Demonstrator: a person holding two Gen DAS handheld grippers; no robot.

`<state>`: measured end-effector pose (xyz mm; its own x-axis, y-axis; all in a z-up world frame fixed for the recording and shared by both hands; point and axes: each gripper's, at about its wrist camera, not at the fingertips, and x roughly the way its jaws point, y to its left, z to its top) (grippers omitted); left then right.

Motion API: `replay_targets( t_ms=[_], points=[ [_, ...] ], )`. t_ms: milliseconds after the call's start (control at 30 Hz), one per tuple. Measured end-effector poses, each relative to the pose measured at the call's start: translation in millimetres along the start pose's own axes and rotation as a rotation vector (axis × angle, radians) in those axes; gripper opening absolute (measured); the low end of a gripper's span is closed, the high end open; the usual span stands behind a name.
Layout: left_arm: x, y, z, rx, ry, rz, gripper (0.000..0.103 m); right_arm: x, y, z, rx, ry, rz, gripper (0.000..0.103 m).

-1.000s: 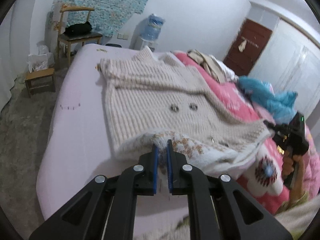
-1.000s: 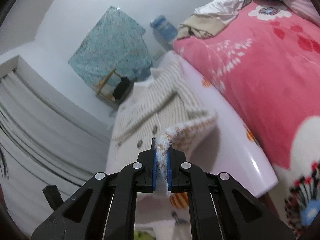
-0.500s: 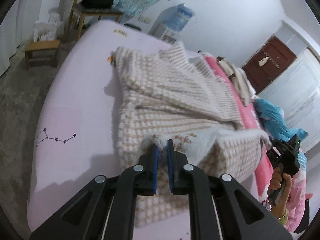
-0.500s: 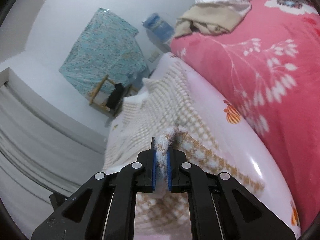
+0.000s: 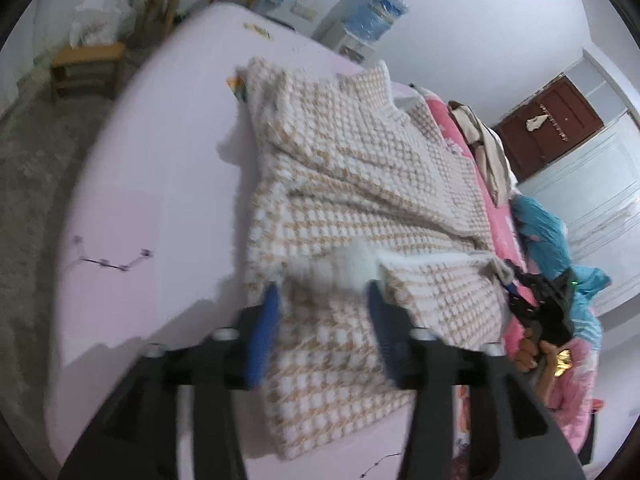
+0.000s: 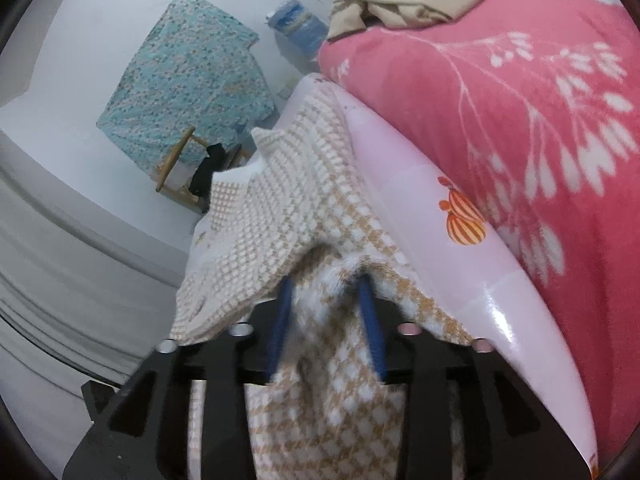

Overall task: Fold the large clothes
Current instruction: 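Lift the hem with both grippers and fold it toward the collar, then open both grippers to release the folded hem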

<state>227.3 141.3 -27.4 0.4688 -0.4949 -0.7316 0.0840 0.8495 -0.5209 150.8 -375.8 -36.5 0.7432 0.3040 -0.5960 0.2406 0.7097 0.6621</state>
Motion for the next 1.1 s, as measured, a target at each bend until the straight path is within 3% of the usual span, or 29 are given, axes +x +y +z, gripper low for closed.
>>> replay_targets(
  t_ms=[67, 233, 533, 700, 800, 867, 1100],
  points=[
    [-10.8, -0.6, -3.5, 0.019, -0.024, 0.018, 0.052, -7.1, 1.7, -1.0, -0.013, -0.015, -0.004, 0.056],
    [-35.0, -2.9, -22.4, 0.040, -0.045, 0.013, 0.053, -32.8, 2.9, -9.2, -0.026, -0.038, -0.026, 0.066],
    [-38.8, -26.9, -89.1, 0.115, 0.029, -0.115, 0.059, -78.3, -15.9, -61.4, -0.017, 0.014, -0.091, 0.069],
    [-6.1, -18.3, -109.6, -0.005, 0.097, -0.179, 0.060, -76.4, -26.5, -79.0, 0.008, 0.054, -0.127, 0.069],
    [3.4, -1.4, -110.3, -0.090, 0.007, -0.192, 0.060, -73.7, -32.3, -81.1, 0.024, 0.050, -0.121, 0.069],
    [5.1, 6.3, -107.7, -0.156, -0.032, -0.242, 0.060, -69.8, -31.7, -77.7, 0.030, 0.032, -0.111, 0.069],
    [8.0, 16.0, -105.8, -0.271, -0.126, -0.298, 0.060, -48.2, -33.2, -63.6, 0.077, -0.017, -0.078, 0.068]
  ],
)
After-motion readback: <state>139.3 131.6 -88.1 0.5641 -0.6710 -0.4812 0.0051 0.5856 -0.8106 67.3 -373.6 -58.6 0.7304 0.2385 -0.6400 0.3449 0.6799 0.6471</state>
